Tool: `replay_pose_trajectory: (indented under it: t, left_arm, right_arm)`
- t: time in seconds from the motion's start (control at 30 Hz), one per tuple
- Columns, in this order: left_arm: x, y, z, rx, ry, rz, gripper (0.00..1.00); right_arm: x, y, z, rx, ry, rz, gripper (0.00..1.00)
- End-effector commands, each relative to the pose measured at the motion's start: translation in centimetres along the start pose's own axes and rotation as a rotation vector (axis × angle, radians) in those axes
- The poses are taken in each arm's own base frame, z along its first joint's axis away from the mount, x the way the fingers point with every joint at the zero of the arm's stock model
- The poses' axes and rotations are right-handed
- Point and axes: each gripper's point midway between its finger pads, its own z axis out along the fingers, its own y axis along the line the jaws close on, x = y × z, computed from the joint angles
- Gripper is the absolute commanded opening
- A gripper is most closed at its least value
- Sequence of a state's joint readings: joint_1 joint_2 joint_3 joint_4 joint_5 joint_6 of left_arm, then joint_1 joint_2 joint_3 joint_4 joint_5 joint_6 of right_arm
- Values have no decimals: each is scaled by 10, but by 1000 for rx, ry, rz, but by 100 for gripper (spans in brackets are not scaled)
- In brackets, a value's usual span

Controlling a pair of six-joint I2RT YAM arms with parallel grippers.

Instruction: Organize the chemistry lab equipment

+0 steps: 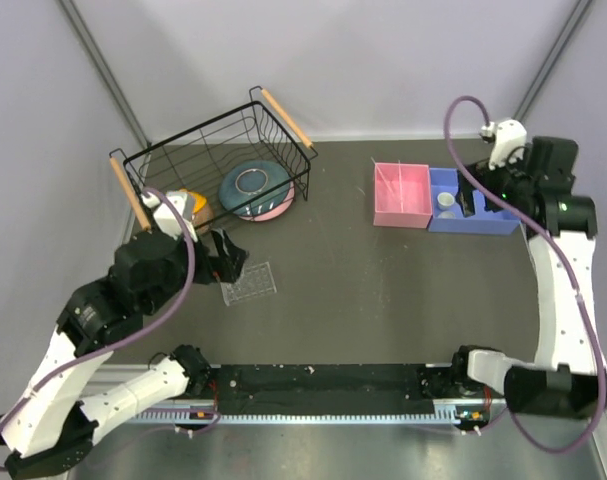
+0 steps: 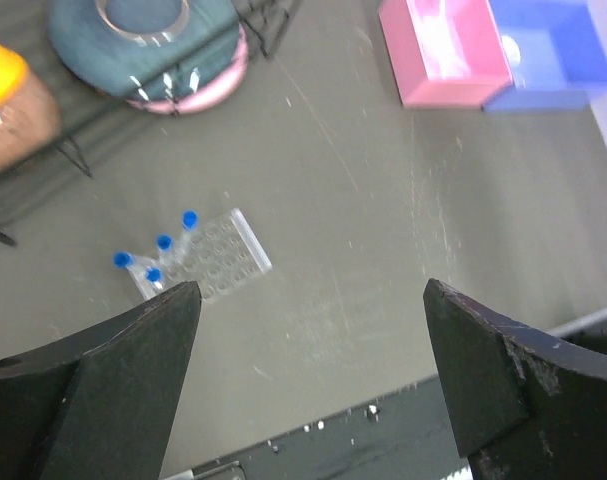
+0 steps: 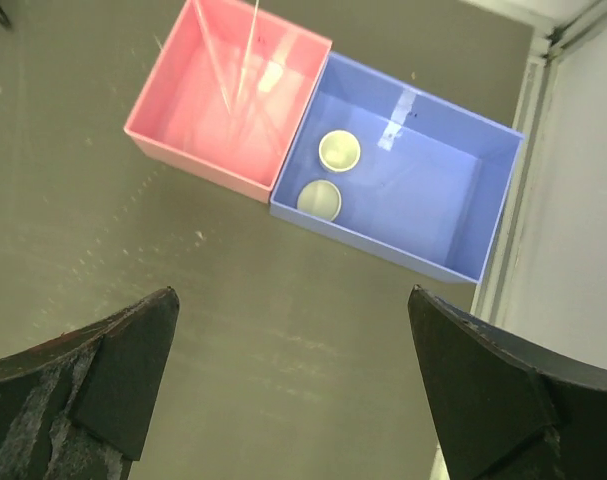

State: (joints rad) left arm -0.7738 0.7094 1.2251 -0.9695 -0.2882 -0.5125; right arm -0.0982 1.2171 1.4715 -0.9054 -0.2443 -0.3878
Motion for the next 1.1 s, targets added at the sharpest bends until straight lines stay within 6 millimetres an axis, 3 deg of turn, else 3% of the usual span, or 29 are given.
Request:
replay_pose_trajectory:
  t: [0.0,0.03,0.1,0.13,0.33,0.47,0.83,1.07]
  left_arm:
    - [-46,6,-21,-26,-73,53,99]
    - [-51,9,-17,-52,-67,48,99]
    - [-63,7,-25,-55,-76,45,99]
    - [-67,7,-21,-70,-67,43,99]
    - [-97,-17,-54,44,-151,-10,99]
    - [-95,-17,-73,78,-198,-26,99]
    - [-73,0,-99,77,-248,-28,99]
    - [-66,3,-89,81,-260,-11,99]
  right_arm:
    - [-35,1,-51,67,-274,220,99]
    - [-45,7,-75,81,-362,254,99]
    - [-40,7,-86,124,-390,296,99]
    - [-41,9,-101,147,-432,333,99]
    - [-21,5,-124,252,-440,381,99]
    - [-24,10,-147,262,-482,405,99]
    - [-31,20,-153,208,-493,464,99]
    - [-33,19,-162,227,-515,443,99]
